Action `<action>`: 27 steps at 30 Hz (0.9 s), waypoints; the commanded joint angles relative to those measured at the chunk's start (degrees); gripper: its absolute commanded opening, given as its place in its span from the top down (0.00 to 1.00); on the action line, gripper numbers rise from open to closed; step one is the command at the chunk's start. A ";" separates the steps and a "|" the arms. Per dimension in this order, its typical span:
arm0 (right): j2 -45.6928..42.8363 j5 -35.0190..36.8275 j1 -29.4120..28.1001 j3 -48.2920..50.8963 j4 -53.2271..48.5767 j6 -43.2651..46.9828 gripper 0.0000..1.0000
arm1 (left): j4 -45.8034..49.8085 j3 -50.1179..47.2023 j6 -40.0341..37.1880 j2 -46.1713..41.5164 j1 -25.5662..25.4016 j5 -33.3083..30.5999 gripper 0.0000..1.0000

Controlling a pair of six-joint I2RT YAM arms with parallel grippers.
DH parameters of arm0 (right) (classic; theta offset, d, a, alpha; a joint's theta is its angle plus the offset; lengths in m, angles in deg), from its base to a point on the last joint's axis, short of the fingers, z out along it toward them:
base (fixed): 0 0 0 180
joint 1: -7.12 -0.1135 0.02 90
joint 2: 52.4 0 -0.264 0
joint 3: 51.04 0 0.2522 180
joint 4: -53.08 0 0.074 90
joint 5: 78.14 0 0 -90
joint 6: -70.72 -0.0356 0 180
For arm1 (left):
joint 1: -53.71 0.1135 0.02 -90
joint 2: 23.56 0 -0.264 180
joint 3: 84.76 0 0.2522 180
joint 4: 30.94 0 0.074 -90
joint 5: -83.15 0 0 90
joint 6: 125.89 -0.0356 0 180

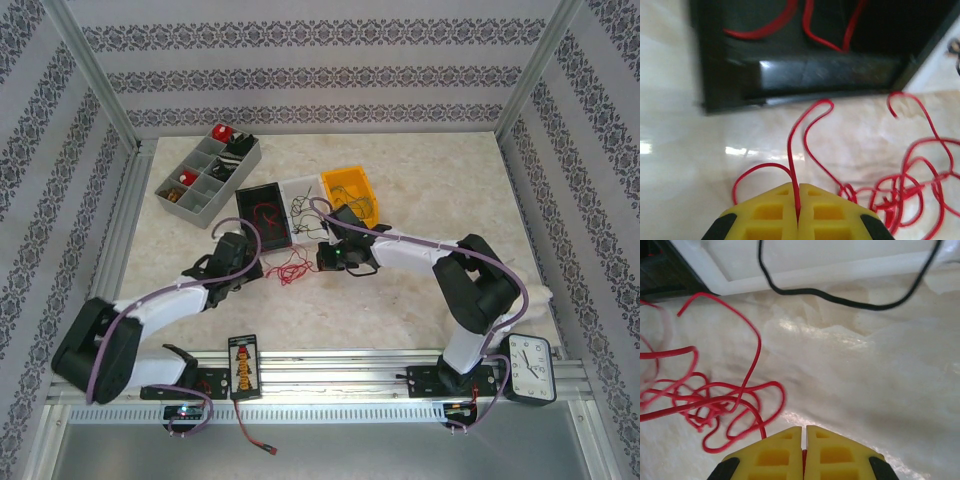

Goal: Untangle the cables

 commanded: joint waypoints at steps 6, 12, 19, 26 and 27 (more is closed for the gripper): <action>-6.19 8.74 6.54 8.65 1.09 -10.90 1.00 | 31.95 10.94 4.64 -18.02 2.18 -34.52 1.00; -11.75 11.82 13.02 15.70 0.95 -14.94 1.00 | 36.75 14.98 4.54 -22.28 8.49 -33.35 1.00; -16.81 11.78 17.77 20.86 2.04 -15.82 1.00 | 31.33 17.82 1.12 -21.09 12.60 -27.51 1.00; -17.37 8.27 17.89 21.29 4.61 -12.21 1.00 | 24.02 22.27 0.56 -13.07 12.66 -14.90 1.00; -17.40 7.78 17.89 21.00 4.46 -11.83 1.00 | 22.94 22.83 0.23 -12.46 12.66 -14.10 1.00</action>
